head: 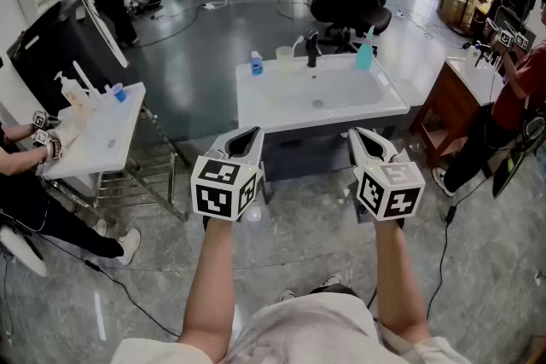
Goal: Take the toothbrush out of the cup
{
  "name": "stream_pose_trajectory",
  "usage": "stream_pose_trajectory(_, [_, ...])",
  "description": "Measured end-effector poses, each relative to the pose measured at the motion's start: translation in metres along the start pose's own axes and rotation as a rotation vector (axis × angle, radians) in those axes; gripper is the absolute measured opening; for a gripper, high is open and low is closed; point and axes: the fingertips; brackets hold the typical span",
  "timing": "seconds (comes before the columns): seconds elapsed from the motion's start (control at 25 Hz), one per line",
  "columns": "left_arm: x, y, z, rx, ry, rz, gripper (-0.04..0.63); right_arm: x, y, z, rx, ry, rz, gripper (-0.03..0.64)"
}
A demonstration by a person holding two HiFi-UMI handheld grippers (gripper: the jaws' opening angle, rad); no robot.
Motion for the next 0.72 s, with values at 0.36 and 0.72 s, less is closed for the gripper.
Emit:
stream_pose_trajectory(0.36, [0.013, -0.006, -0.009, -0.012, 0.003, -0.008, 0.019, 0.013, -0.002, -0.004, 0.0, 0.015, -0.007, 0.003])
stream_pose_trajectory(0.72, [0.04, -0.009, -0.025, -0.015, 0.011, -0.022, 0.055, 0.046, 0.0, 0.005, 0.01, 0.043, -0.006, 0.003])
Point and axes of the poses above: the fingertips, and each gripper's own axes: x forward along the fingers, z to its right, y out of its top, and after that the axes turned 1 degree about y, right-handed
